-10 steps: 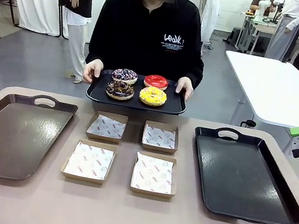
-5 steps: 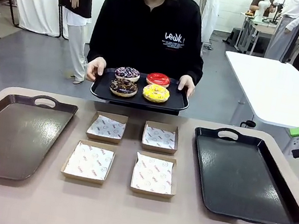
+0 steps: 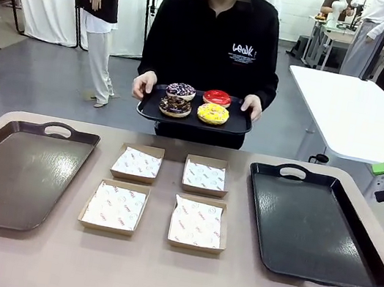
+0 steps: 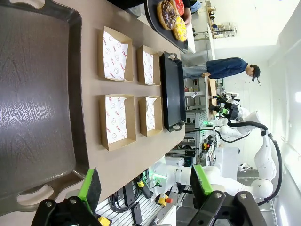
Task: Individually package the donuts and arrange them on the tray.
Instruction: Pick up one Paper togo box.
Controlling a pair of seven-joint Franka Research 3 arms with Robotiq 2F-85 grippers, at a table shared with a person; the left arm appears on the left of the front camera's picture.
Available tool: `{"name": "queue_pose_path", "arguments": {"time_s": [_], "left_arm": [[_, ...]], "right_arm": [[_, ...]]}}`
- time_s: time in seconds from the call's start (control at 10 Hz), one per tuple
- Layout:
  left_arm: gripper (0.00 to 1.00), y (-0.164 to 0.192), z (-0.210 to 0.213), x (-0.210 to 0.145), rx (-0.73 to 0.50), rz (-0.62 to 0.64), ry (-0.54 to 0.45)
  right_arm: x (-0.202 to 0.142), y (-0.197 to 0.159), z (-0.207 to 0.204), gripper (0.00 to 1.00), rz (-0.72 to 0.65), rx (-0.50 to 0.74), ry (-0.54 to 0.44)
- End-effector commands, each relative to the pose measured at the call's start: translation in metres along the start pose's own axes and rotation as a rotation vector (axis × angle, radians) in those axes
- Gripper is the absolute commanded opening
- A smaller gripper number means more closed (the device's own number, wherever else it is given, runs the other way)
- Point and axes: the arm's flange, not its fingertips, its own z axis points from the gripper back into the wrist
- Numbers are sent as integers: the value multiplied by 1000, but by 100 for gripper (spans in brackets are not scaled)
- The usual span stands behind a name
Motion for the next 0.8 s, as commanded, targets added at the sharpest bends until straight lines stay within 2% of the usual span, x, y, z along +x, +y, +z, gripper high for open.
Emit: {"name": "queue_pose_path", "arguments": {"time_s": [0.0, 0.3, 0.4, 0.5, 0.6, 0.7], "left_arm": [[100, 0, 0, 0, -11, -2, -1], [100, 0, 0, 0, 0, 0, 0], [100, -13, -4, 3, 63, 2, -8], [100, -29, -14, 22, 119, 38, 14], [100, -54, -27, 40, 177, -7, 65], [100, -83, -46, 34, 233, -61, 112]], "right_arm": [[1, -1, -2, 100, -3, 12, -5], [1, -1, -2, 100, -3, 12, -5], [1, -1, -2, 100, -3, 12, -5], [1, -1, -2, 100, -3, 12, -5], [1, -1, -2, 100, -3, 12, -5], [1, -1, -2, 100, -3, 12, -5]]}}
